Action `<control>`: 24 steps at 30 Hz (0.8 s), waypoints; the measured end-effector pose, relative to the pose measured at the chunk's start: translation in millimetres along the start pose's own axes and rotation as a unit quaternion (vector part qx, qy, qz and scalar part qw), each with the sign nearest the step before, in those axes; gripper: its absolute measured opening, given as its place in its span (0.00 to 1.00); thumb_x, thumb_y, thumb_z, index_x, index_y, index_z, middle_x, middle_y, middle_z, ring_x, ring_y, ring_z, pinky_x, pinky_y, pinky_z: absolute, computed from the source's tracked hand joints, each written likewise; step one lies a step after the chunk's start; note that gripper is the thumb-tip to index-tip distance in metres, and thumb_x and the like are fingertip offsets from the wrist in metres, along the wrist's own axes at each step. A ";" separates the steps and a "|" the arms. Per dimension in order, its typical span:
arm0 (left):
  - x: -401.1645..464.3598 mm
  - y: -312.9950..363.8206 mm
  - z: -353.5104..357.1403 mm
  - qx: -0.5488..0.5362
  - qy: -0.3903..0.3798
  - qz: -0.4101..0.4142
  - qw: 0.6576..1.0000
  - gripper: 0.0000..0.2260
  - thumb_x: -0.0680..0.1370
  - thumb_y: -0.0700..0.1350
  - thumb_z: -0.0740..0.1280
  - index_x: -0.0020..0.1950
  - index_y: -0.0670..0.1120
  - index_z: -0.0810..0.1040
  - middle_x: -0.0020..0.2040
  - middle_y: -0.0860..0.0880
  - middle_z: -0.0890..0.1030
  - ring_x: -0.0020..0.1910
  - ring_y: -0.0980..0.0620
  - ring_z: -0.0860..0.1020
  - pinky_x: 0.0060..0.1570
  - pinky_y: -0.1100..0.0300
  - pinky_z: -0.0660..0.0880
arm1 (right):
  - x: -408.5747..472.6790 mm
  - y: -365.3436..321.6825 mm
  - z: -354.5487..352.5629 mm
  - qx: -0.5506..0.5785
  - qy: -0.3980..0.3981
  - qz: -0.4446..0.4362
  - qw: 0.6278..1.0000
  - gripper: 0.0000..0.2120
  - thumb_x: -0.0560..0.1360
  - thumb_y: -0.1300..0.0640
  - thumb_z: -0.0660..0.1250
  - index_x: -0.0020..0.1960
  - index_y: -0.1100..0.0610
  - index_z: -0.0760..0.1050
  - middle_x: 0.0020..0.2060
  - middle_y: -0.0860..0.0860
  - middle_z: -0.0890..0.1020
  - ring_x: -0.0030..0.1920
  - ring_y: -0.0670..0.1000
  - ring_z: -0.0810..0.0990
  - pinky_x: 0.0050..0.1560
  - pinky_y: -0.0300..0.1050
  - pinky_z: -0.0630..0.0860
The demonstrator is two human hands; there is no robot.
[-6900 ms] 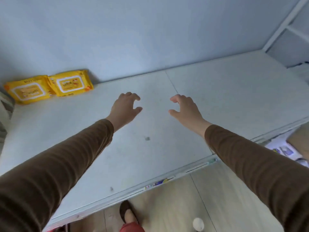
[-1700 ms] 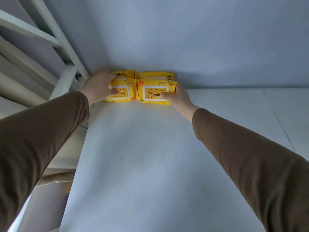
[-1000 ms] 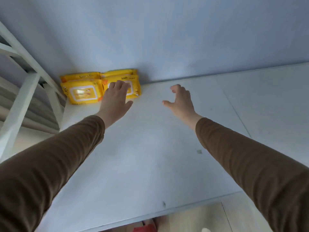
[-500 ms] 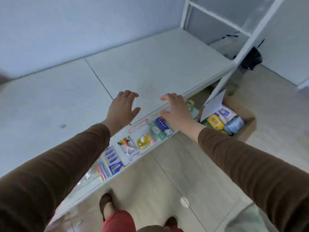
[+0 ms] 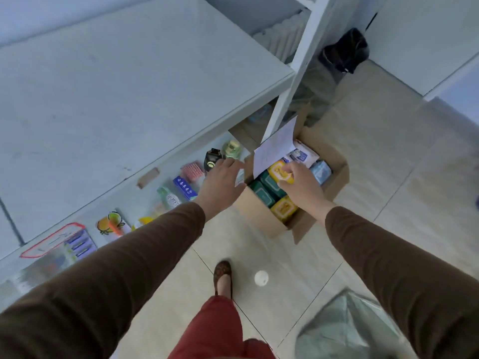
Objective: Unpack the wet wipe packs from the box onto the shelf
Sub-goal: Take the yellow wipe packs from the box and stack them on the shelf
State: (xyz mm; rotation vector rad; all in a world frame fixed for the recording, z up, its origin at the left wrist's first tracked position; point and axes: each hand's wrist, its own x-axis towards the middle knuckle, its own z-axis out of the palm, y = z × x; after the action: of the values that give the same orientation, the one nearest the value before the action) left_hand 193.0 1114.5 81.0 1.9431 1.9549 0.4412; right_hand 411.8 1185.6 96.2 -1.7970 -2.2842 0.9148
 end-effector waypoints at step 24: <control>187.9 58.6 372.2 -0.037 -0.244 -0.297 0.922 0.25 0.75 0.47 0.70 0.70 0.46 0.68 0.65 0.46 0.72 0.64 0.45 0.71 0.59 0.50 0.74 | 307.3 312.5 88.2 -0.028 -0.245 0.067 0.967 0.20 0.74 0.54 0.68 0.64 0.59 0.71 0.56 0.54 0.78 0.54 0.55 0.78 0.49 0.48 0.75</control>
State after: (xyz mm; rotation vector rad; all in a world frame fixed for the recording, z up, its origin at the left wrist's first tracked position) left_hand 414.1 1294.1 -229.1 1.1605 2.0009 -0.1268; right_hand 548.6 1470.2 -220.3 -1.9423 -2.4988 1.4777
